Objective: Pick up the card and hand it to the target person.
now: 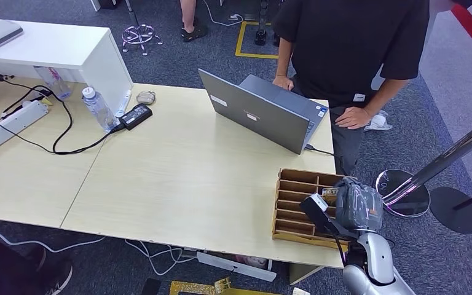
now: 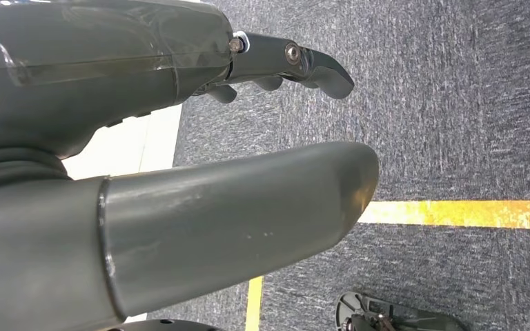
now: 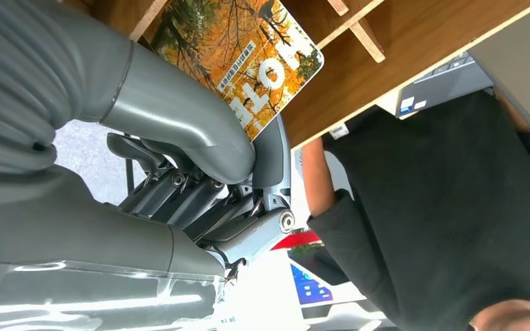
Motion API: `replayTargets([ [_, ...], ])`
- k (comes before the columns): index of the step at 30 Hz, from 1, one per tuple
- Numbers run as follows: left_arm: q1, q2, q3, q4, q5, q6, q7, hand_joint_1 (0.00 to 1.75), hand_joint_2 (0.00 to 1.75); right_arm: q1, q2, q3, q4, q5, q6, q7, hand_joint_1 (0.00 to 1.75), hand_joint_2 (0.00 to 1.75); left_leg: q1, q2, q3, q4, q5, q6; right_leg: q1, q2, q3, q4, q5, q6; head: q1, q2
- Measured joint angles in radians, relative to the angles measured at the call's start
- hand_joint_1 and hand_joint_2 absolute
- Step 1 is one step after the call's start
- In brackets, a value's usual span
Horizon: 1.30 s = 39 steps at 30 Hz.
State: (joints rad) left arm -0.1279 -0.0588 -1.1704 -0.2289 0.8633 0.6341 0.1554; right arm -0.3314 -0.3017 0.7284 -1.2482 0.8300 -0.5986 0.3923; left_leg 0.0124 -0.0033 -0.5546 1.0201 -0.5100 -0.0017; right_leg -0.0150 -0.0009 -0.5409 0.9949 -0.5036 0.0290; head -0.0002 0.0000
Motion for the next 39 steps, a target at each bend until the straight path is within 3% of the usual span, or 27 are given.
replayTargets([
  [17,0.0,0.0,0.0,0.0,0.0,0.001,-0.002,0.0,0.0,-0.001,0.0,-0.022,0.0,-0.011,-0.083,-0.051,1.75,1.75,0.0,0.0,0.0,0.0,0.0,0.0,0.0,0.0,0.0,0.0,0.0,0.0,0.0,0.0],
  [39,0.0,-0.002,0.0,0.0,-0.016,0.004,0.016,0.0,0.0,0.003,0.056,-0.21,-0.001,0.043,-0.084,-0.213,1.75,1.75,0.0,0.0,0.0,0.0,0.0,0.0,0.0,0.0,0.0,0.0,0.0,0.0,0.0,0.0],
])
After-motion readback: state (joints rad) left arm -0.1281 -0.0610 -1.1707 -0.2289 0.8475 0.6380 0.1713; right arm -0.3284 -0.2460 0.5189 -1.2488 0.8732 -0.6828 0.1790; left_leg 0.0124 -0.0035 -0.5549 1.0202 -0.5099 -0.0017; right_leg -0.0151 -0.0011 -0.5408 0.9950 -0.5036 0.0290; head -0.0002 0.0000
